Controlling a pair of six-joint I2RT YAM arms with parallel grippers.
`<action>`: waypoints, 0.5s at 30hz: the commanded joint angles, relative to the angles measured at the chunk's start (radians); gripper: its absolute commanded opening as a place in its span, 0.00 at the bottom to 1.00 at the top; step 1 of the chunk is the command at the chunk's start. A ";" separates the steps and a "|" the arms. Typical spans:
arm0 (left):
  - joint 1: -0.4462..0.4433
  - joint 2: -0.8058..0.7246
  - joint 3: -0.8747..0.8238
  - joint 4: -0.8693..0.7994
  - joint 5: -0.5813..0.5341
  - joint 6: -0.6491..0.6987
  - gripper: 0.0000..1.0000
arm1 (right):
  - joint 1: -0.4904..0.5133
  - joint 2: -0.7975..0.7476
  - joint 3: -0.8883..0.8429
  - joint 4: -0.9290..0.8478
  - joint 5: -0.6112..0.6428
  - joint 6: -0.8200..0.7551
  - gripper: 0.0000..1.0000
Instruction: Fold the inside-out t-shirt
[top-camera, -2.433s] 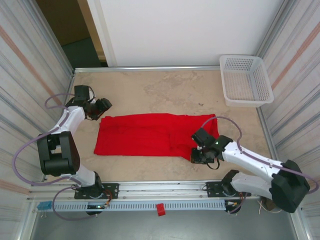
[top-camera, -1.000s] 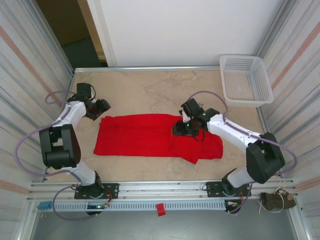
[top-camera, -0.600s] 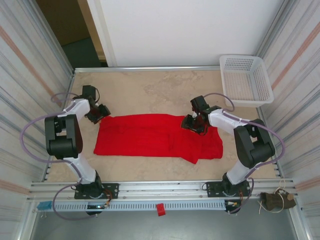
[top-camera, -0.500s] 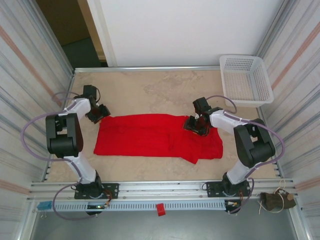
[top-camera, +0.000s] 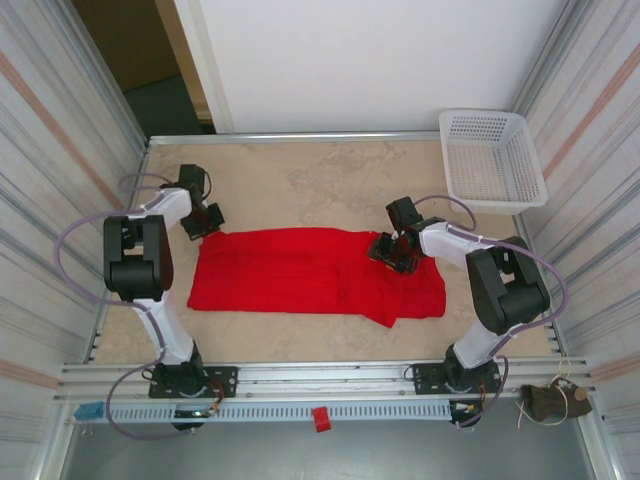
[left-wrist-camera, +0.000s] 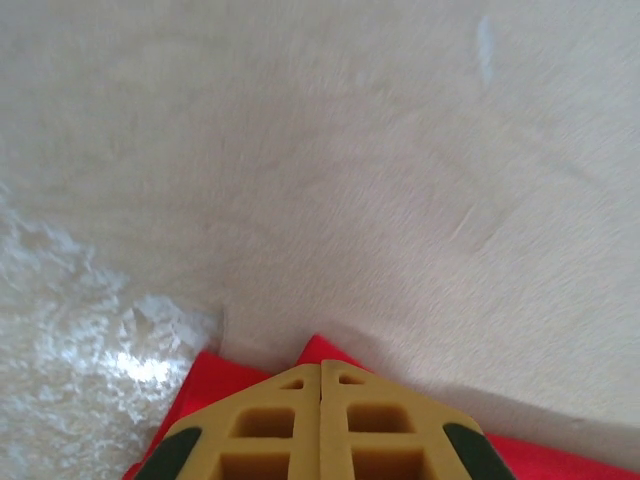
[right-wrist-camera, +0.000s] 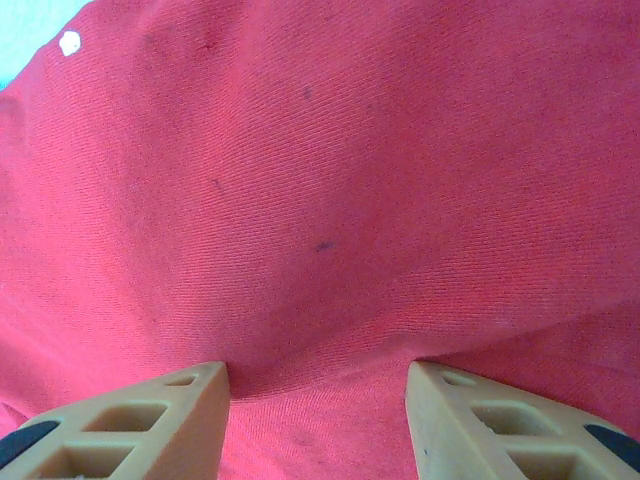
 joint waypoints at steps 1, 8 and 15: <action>0.001 0.003 0.071 -0.020 -0.032 0.035 0.00 | -0.022 0.045 -0.034 -0.052 0.071 0.041 0.49; 0.001 0.000 0.083 -0.017 -0.018 0.012 0.00 | -0.031 0.050 -0.036 -0.063 0.084 0.042 0.49; 0.001 -0.051 -0.039 -0.014 -0.045 -0.009 0.38 | -0.035 0.052 -0.035 -0.060 0.087 0.042 0.49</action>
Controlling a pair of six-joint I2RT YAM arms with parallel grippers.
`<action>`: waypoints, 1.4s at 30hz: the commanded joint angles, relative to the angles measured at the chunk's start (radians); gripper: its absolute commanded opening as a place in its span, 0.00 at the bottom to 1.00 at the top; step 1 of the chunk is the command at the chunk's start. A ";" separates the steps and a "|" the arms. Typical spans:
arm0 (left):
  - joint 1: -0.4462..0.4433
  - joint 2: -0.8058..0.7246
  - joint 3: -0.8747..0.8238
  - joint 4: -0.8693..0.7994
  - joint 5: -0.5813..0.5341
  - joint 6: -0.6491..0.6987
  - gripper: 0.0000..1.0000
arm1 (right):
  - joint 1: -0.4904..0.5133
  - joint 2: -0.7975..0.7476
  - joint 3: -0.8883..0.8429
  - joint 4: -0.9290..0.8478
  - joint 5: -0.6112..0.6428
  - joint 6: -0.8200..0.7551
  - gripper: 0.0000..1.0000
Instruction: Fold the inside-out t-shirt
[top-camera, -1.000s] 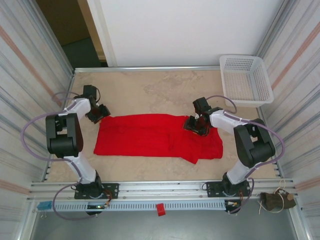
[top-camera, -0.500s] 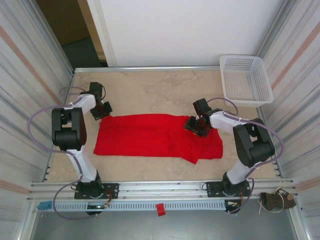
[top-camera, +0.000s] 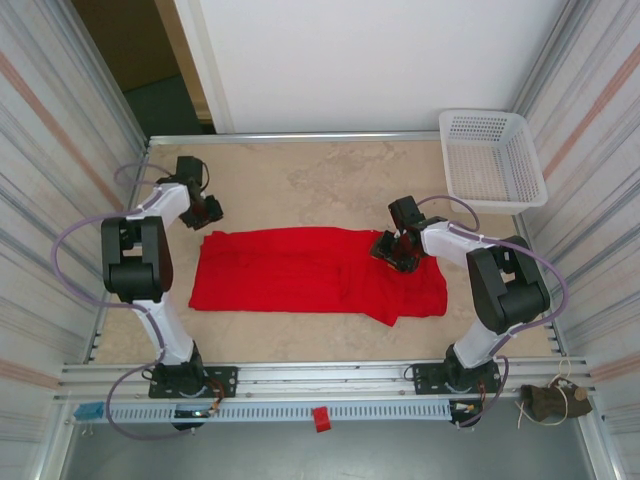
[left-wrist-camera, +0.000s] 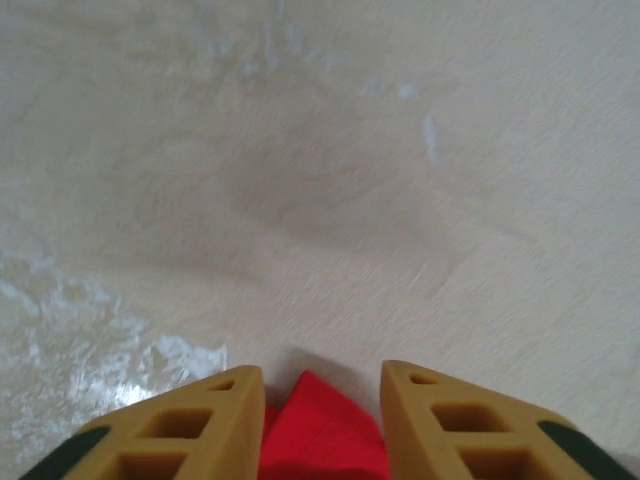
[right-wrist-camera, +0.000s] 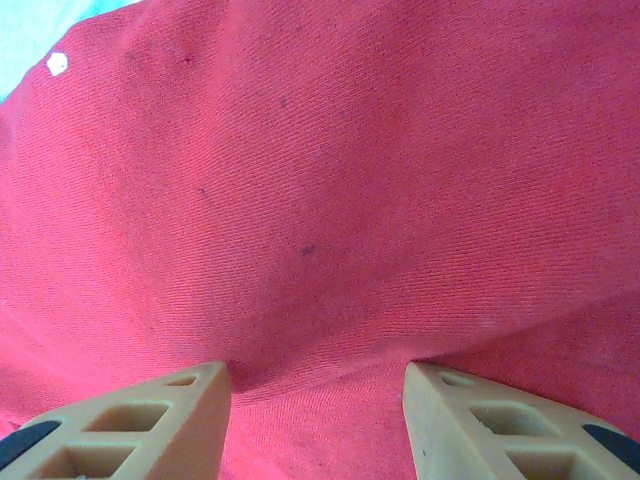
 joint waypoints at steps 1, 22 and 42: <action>0.000 -0.038 -0.057 -0.014 -0.020 -0.007 0.38 | -0.019 0.049 -0.035 -0.065 0.081 0.018 0.49; -0.025 0.003 0.037 0.074 -0.032 -0.009 0.00 | -0.046 0.080 -0.042 -0.084 0.105 0.025 0.49; -0.015 -0.076 -0.054 0.092 -0.060 -0.094 0.41 | -0.056 0.112 -0.026 -0.092 0.107 0.025 0.48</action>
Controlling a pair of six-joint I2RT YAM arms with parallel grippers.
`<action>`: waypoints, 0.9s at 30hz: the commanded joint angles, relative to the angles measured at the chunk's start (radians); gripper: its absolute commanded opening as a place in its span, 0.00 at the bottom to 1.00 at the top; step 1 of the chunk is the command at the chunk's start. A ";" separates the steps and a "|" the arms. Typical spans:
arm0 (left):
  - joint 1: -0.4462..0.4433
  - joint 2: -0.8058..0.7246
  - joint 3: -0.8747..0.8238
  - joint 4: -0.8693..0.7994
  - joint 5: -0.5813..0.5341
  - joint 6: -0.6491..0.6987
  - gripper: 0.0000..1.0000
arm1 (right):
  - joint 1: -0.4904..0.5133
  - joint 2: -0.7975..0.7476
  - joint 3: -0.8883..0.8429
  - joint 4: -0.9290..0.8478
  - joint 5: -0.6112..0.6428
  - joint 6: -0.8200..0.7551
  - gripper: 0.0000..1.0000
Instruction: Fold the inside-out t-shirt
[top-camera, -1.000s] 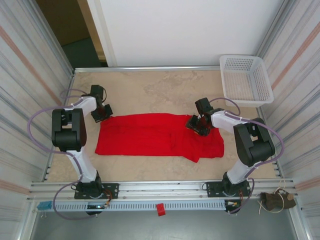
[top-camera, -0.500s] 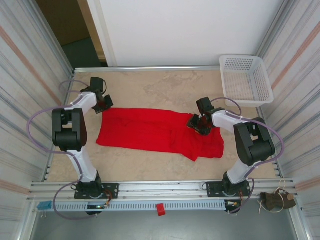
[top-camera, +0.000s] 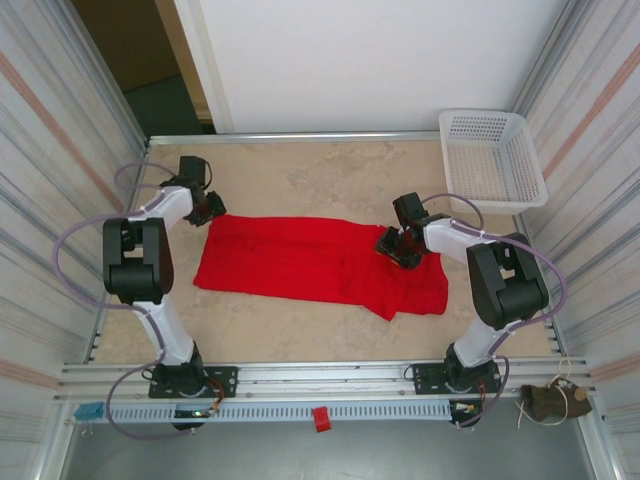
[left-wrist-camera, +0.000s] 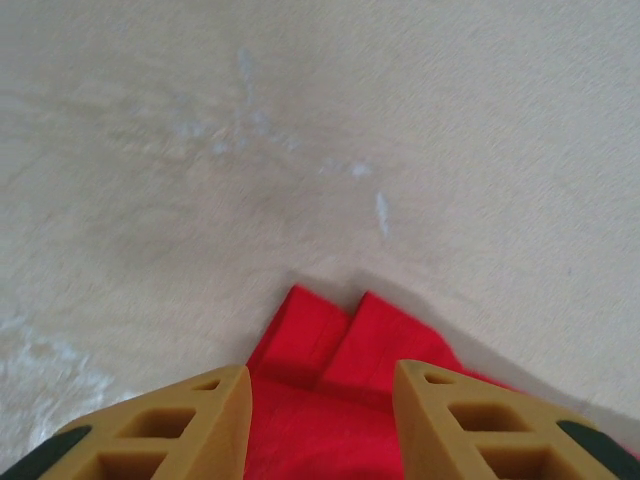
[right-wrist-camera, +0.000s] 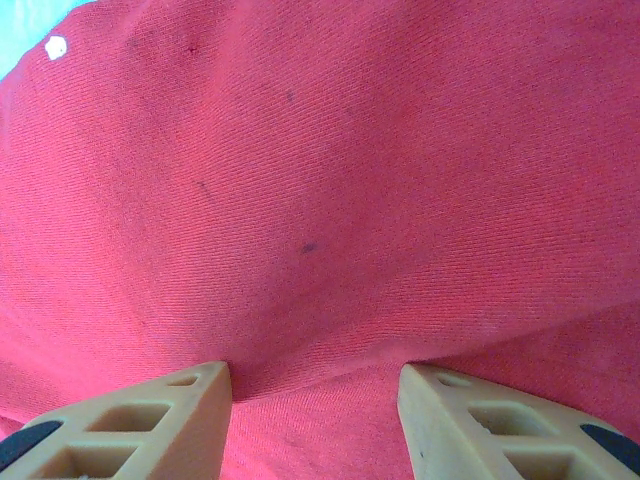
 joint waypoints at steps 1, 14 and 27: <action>0.004 -0.053 -0.035 -0.038 -0.029 -0.036 0.41 | -0.017 0.084 -0.047 -0.098 0.089 0.018 0.48; 0.007 0.042 -0.039 -0.016 -0.021 -0.021 0.40 | -0.018 0.073 -0.047 -0.106 0.098 0.017 0.48; 0.013 0.057 0.048 -0.002 -0.017 -0.015 0.00 | -0.021 0.073 -0.042 -0.113 0.102 0.017 0.48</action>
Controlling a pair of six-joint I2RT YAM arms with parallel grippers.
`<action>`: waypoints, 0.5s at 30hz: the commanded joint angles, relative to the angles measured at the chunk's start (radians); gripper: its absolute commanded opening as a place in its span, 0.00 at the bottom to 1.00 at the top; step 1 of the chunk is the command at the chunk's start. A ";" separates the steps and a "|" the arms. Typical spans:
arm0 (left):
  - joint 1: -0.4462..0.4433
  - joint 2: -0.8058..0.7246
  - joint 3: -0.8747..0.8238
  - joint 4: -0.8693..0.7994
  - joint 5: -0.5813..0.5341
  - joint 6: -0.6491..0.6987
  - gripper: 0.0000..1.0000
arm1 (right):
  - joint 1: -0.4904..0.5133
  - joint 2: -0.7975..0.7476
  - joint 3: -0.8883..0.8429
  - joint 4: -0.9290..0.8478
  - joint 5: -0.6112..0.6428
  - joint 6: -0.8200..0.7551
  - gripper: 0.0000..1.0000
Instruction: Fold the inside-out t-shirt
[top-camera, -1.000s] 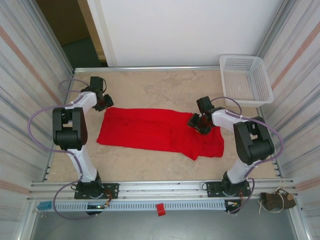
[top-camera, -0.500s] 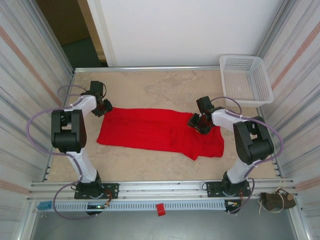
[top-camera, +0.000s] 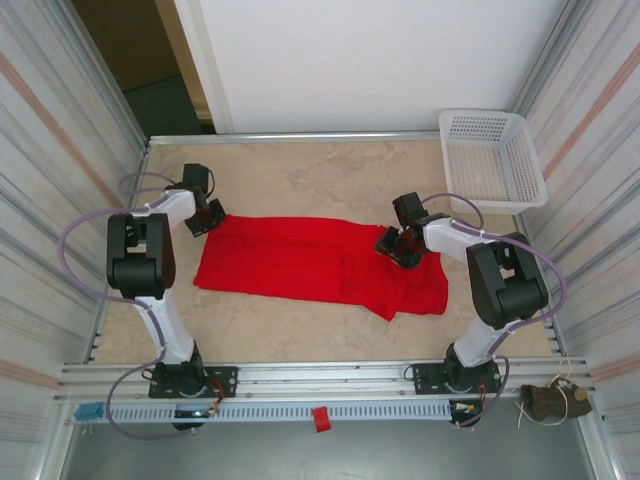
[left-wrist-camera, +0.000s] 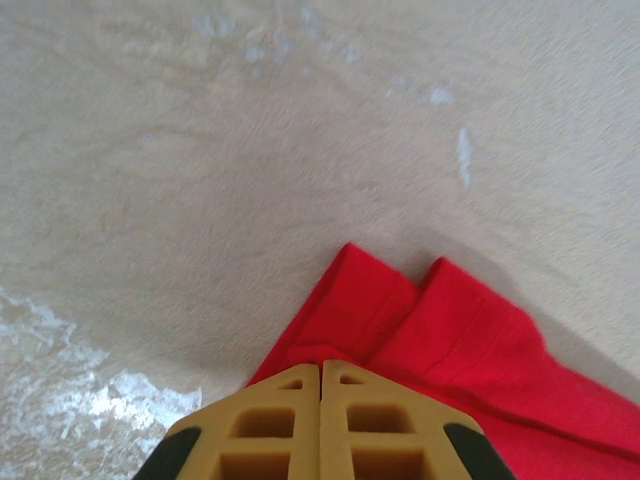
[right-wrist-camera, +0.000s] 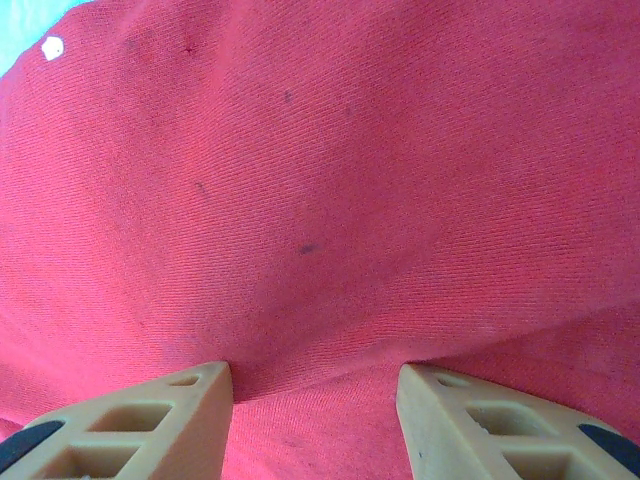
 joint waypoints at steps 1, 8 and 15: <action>0.011 -0.002 0.064 0.012 -0.018 0.012 0.00 | -0.021 0.074 -0.045 -0.108 0.101 0.018 0.48; 0.020 0.038 0.140 -0.009 -0.024 0.015 0.00 | -0.020 0.083 -0.035 -0.116 0.105 0.026 0.48; 0.053 0.112 0.150 -0.024 0.007 -0.022 0.00 | -0.020 0.090 -0.031 -0.120 0.106 0.033 0.48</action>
